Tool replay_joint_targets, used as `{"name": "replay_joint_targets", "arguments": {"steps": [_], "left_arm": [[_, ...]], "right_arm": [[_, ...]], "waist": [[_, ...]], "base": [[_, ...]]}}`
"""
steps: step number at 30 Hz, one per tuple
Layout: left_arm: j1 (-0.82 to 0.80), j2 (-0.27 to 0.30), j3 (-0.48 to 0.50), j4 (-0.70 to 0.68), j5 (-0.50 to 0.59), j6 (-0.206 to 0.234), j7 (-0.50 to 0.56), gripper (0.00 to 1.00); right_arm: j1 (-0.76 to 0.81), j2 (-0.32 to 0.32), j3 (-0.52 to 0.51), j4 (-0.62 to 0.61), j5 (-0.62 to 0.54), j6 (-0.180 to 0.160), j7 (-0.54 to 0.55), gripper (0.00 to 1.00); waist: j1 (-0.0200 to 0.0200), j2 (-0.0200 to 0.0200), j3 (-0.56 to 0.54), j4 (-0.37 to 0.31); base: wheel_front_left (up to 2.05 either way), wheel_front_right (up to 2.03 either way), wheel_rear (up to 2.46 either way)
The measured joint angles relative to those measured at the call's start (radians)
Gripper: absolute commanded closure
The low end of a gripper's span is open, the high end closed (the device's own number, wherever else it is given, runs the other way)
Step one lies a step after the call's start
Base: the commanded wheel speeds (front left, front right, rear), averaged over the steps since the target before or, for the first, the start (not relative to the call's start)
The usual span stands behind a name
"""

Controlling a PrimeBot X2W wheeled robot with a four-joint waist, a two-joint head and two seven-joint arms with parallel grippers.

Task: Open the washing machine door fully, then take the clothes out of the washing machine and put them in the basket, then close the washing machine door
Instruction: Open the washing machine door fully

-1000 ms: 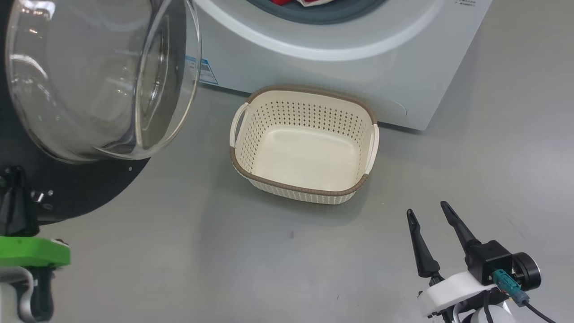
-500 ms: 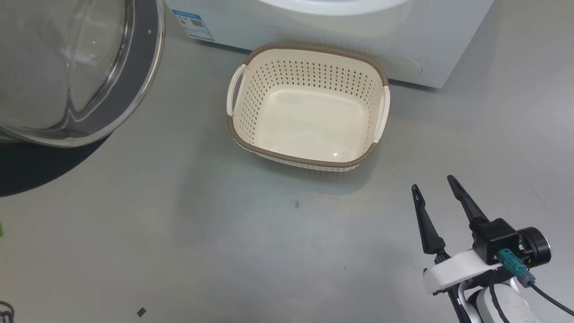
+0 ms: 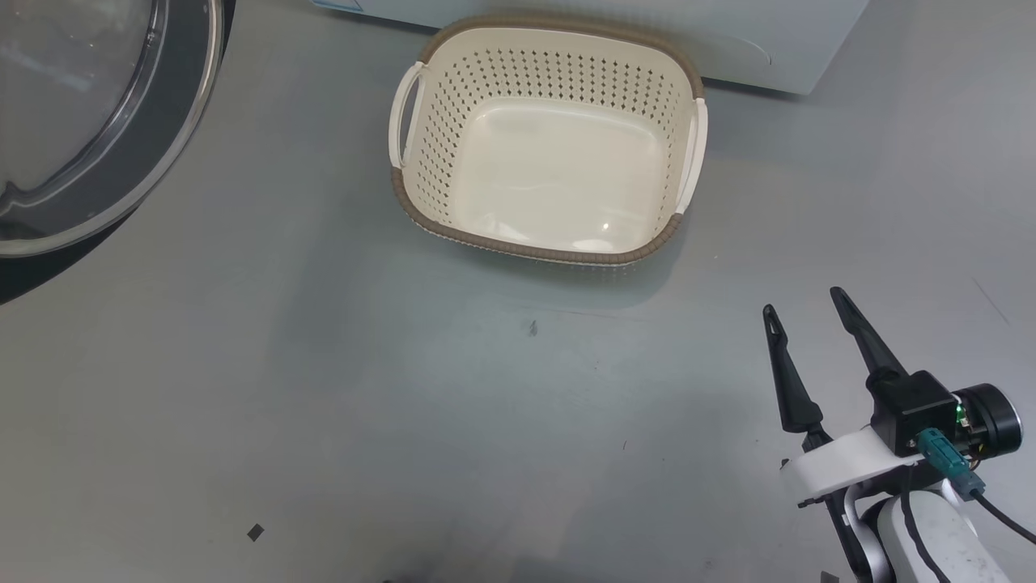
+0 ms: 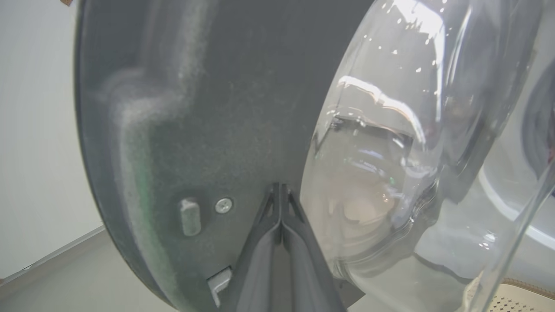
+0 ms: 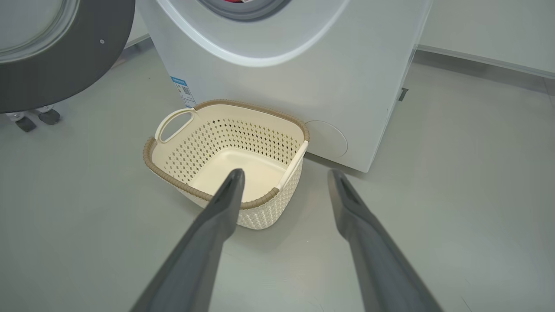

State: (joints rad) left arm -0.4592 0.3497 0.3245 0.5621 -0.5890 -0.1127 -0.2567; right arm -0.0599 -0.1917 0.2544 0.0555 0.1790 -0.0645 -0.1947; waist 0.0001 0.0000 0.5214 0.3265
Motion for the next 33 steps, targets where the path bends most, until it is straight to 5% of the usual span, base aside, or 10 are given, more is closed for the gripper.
{"name": "replay_joint_targets", "arguments": {"steps": [16,24,33], "left_arm": [[-0.021,-0.045,-0.046,0.024,0.067,-0.008,0.0,1.0],[0.057,-0.113,-0.146,-0.04,0.101,-0.009,0.0,1.0],[0.192,-0.126,-0.258,-0.112,0.143,-0.012,0.0,1.0]], "right_arm": [[-0.016,0.028,-0.008,0.046,0.015,-0.006,-0.023,0.0],[-0.017,0.044,-0.024,0.092,0.044,0.002,-0.041,0.0],[-0.011,0.067,-0.034,0.118,0.076,0.02,-0.049,0.0]], "waist": [[0.0,0.0,-0.058,-0.003],[0.0,0.0,-0.151,-0.014],[0.0,0.0,-0.266,-0.047]], "base": [[0.0,0.0,0.0],[0.0,0.0,0.0],[0.0,0.0,0.0]]}}
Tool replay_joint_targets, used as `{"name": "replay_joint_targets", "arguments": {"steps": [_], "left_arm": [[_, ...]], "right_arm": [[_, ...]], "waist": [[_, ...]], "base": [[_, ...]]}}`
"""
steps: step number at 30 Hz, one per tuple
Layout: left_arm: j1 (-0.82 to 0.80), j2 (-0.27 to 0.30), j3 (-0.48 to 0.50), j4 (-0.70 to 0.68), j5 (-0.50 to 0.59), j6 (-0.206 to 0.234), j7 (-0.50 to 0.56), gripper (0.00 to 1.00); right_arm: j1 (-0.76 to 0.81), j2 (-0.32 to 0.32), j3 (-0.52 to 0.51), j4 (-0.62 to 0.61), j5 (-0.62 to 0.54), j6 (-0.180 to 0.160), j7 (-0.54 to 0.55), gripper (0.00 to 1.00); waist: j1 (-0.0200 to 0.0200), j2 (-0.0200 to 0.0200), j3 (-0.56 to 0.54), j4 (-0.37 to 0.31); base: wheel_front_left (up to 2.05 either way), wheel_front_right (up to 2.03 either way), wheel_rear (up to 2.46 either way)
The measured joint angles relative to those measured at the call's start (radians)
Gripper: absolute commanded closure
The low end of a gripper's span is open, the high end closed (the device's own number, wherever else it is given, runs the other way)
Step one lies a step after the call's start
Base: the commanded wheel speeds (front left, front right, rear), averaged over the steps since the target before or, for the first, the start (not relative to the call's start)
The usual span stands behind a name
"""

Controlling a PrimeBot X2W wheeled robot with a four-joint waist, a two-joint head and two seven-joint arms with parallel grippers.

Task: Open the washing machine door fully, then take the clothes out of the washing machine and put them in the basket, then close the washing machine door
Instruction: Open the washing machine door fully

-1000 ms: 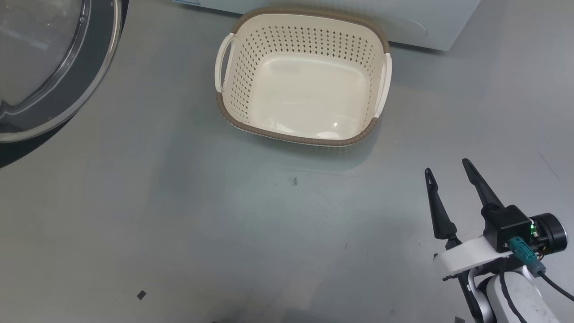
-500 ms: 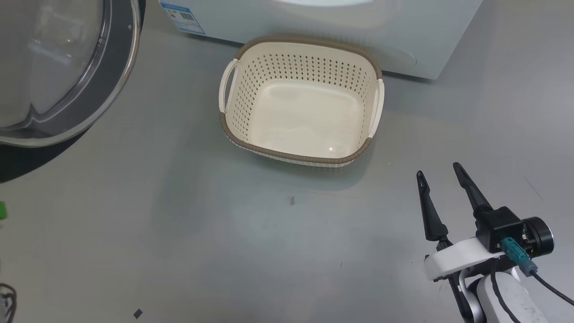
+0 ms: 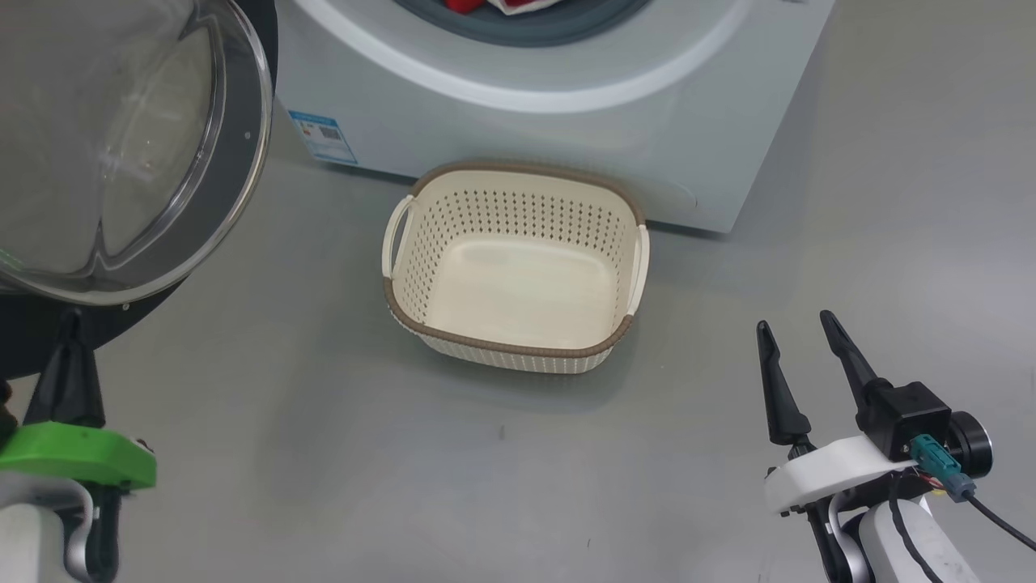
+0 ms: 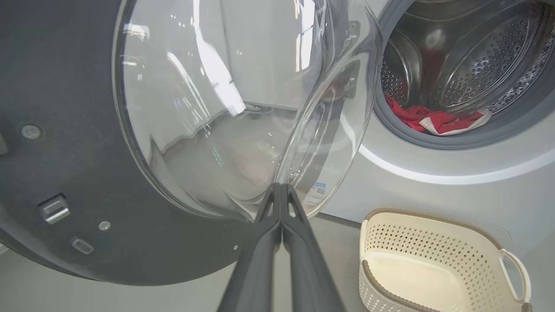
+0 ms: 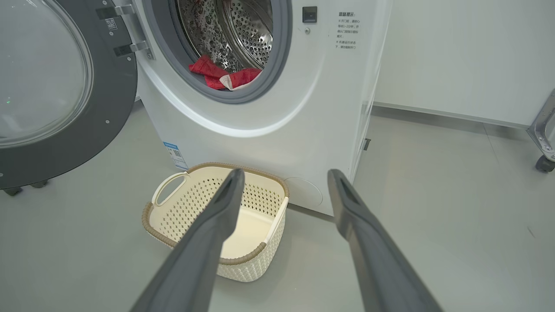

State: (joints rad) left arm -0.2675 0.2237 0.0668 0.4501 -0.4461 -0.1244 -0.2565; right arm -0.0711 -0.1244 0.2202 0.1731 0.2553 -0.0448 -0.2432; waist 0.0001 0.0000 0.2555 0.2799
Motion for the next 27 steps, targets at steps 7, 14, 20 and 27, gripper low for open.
{"name": "replay_joint_targets", "arguments": {"steps": [7,14,20,27], "left_arm": [[0.101,-0.006,-0.049,-0.06,0.008,0.0,0.0,1.0],[0.155,-0.008,-0.069,-0.113,0.011,-0.001,0.0,1.0],[0.213,-0.035,-0.091,-0.155,0.026,-0.001,0.0,1.0],[0.273,-0.075,-0.106,-0.203,0.025,-0.001,0.0,1.0]], "right_arm": [[0.03,0.013,-0.011,0.007,0.017,0.008,-0.001,0.0],[0.057,0.021,-0.02,0.007,0.029,0.014,-0.005,0.0],[0.076,0.034,-0.063,-0.018,0.06,0.016,-0.008,0.0],[0.099,0.037,-0.091,-0.062,0.062,0.015,-0.009,0.0]], "waist": [[-0.0001,0.0,-0.082,-0.05],[0.0,0.0,-0.134,-0.108],[0.0,0.0,-0.175,-0.166],[0.0,0.0,-0.205,-0.223]], "base": [[0.0,0.0,0.0],[0.0,0.0,0.0],[0.0,0.0,0.0],[0.0,0.0,0.0]]}}
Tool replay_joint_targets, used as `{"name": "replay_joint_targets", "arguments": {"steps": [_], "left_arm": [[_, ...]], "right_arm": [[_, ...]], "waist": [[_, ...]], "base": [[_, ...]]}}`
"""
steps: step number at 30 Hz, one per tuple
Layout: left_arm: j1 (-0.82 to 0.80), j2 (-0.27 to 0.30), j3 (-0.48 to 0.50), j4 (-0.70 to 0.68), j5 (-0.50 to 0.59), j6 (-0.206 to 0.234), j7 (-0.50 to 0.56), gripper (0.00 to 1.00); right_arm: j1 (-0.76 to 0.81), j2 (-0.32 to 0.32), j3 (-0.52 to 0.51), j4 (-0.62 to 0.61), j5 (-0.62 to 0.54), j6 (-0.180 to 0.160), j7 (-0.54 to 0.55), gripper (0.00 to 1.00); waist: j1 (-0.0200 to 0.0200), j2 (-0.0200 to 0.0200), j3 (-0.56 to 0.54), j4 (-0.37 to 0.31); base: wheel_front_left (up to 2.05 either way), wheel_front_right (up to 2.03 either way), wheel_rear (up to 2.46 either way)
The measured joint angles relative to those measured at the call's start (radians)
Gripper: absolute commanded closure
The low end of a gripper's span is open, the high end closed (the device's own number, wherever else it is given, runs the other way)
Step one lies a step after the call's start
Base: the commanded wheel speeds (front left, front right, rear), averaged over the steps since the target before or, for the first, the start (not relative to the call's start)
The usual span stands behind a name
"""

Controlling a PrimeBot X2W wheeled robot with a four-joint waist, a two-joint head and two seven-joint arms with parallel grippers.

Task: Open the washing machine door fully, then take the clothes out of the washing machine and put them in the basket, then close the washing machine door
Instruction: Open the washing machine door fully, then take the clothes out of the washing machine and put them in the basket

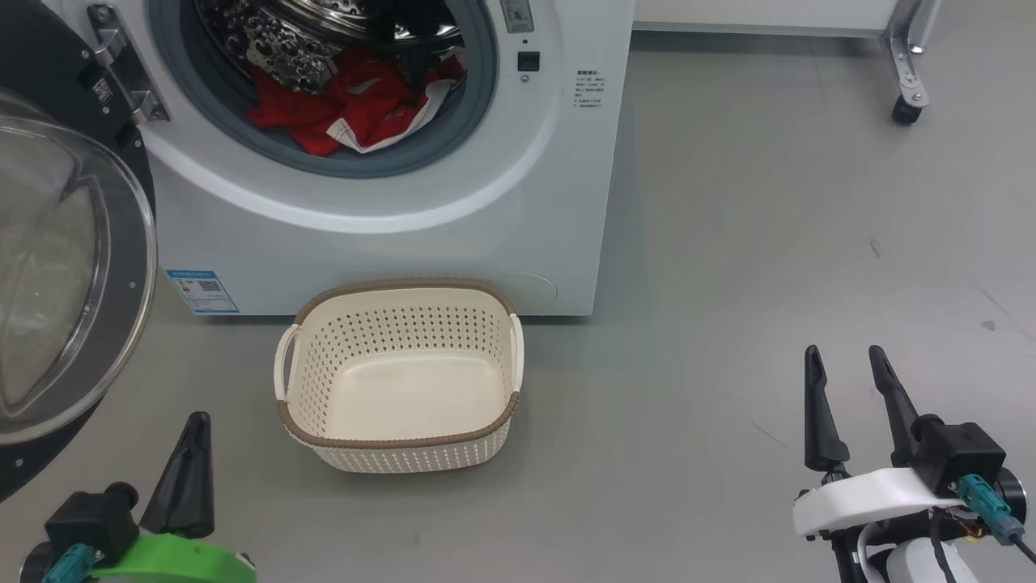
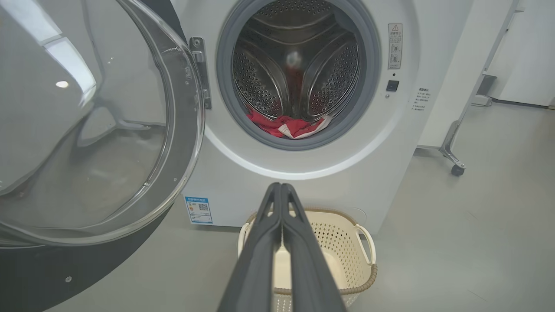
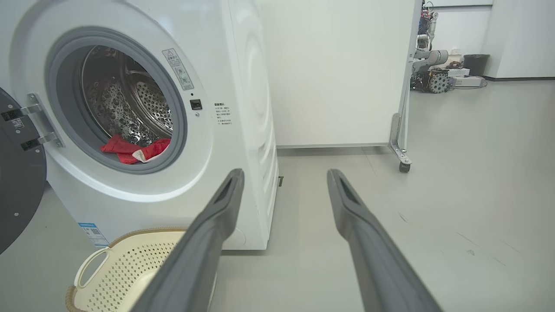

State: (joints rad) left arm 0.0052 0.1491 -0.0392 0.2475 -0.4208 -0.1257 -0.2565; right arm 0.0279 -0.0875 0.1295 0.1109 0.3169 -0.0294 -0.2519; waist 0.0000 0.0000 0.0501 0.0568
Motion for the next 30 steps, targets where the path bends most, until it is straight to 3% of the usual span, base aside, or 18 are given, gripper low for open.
{"name": "replay_joint_targets", "arguments": {"steps": [1,2,30], "left_arm": [[0.003,-0.005,-0.004,-0.003,0.0,0.0,0.0,0.55],[0.005,-0.011,-0.006,-0.009,0.0,0.0,0.0,0.0],[0.029,-0.027,-0.006,-0.085,0.003,0.0,0.0,0.0]], "right_arm": [[0.005,0.0,-0.002,-0.003,0.0,0.0,0.0,0.0],[0.008,0.0,-0.006,-0.006,0.0,0.0,0.0,0.0],[0.043,0.013,-0.024,-0.029,-0.018,0.011,0.0,0.0]], "waist": [[0.0,0.0,-0.002,-0.007],[0.0,0.0,-0.003,-0.013],[0.0,0.0,0.002,-0.027]], "base": [[0.0,0.0,0.0],[0.0,0.0,0.0],[0.0,0.0,0.0]]}}
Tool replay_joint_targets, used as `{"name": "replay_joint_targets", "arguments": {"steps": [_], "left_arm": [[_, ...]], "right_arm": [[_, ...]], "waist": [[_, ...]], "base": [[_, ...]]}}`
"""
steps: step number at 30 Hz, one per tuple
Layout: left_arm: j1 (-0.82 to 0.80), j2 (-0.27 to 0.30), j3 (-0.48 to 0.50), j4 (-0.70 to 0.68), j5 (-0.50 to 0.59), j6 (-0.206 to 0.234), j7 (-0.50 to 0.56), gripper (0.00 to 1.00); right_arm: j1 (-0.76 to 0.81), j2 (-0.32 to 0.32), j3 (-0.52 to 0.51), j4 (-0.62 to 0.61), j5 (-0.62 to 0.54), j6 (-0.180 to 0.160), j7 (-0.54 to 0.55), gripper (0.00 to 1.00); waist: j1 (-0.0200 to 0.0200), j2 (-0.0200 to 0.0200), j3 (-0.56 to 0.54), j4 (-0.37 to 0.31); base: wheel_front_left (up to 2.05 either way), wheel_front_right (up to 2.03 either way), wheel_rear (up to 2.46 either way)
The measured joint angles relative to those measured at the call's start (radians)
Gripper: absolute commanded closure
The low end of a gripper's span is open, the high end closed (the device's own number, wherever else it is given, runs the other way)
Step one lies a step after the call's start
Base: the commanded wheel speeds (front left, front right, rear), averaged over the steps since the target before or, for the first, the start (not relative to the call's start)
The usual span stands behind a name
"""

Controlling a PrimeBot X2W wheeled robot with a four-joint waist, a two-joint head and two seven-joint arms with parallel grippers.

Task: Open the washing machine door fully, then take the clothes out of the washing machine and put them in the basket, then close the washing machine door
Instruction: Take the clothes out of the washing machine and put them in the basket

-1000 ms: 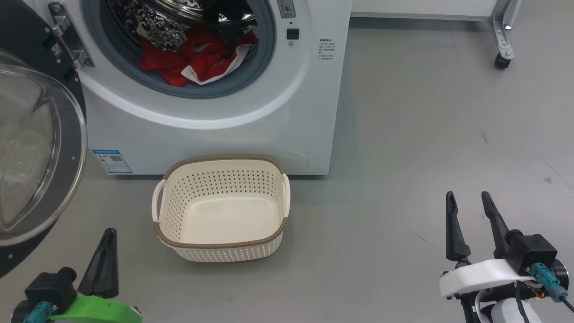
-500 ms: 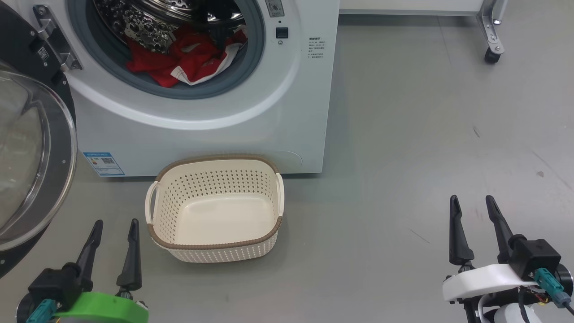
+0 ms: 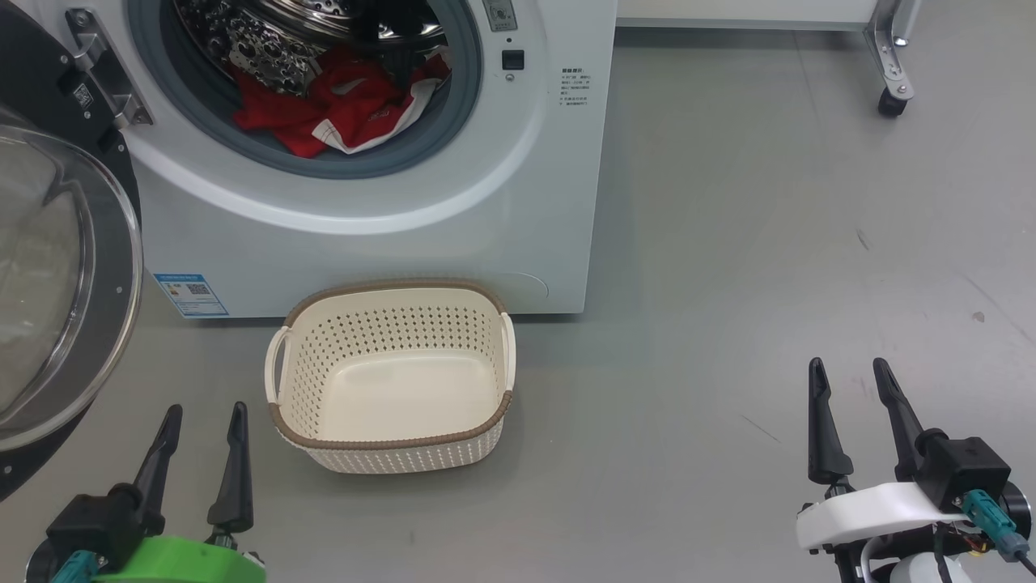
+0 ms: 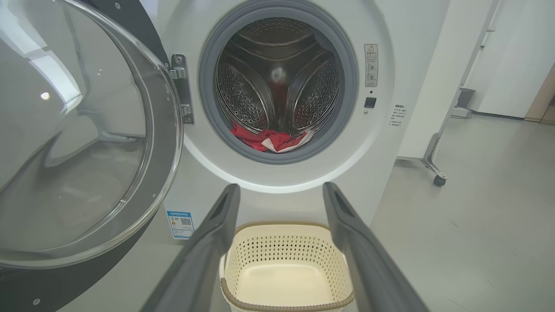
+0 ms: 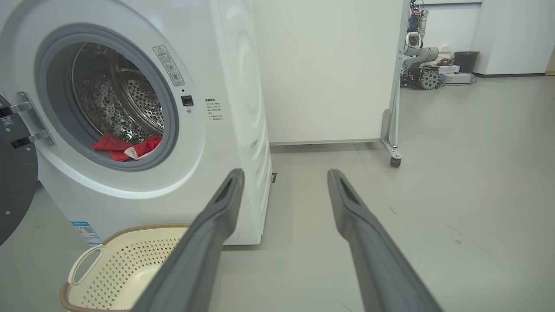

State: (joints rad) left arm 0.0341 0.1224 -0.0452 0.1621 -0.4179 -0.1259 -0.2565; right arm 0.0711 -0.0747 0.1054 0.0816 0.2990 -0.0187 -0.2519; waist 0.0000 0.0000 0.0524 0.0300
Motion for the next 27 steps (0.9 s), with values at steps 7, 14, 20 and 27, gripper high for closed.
{"name": "replay_joint_targets", "arguments": {"steps": [7,14,20,27], "left_arm": [[0.011,0.0,-0.008,-0.013,0.008,0.0,0.0,0.0],[0.012,-0.002,-0.002,-0.015,0.005,0.0,0.0,0.0],[0.013,-0.006,-0.022,-0.024,-0.051,-0.002,0.0,0.0],[0.017,-0.013,-0.021,-0.041,-0.1,-0.003,0.0,0.0]], "right_arm": [[0.0,0.004,-0.003,-0.002,-0.003,0.007,0.0,0.0],[0.0,0.008,-0.007,-0.003,-0.01,0.009,0.0,0.0],[0.001,0.011,-0.007,-0.003,-0.01,0.012,0.0,0.0],[0.01,0.013,-0.01,-0.004,-0.01,0.017,0.0,0.0]], "waist": [[0.0,0.0,0.001,0.002],[0.0,0.0,-0.001,0.002],[0.0,0.0,-0.002,0.001],[0.0,0.0,0.001,0.003]], "base": [[0.0,0.0,0.0],[0.0,0.0,0.0],[0.01,-0.01,0.0],[0.23,-0.23,0.0]]}}
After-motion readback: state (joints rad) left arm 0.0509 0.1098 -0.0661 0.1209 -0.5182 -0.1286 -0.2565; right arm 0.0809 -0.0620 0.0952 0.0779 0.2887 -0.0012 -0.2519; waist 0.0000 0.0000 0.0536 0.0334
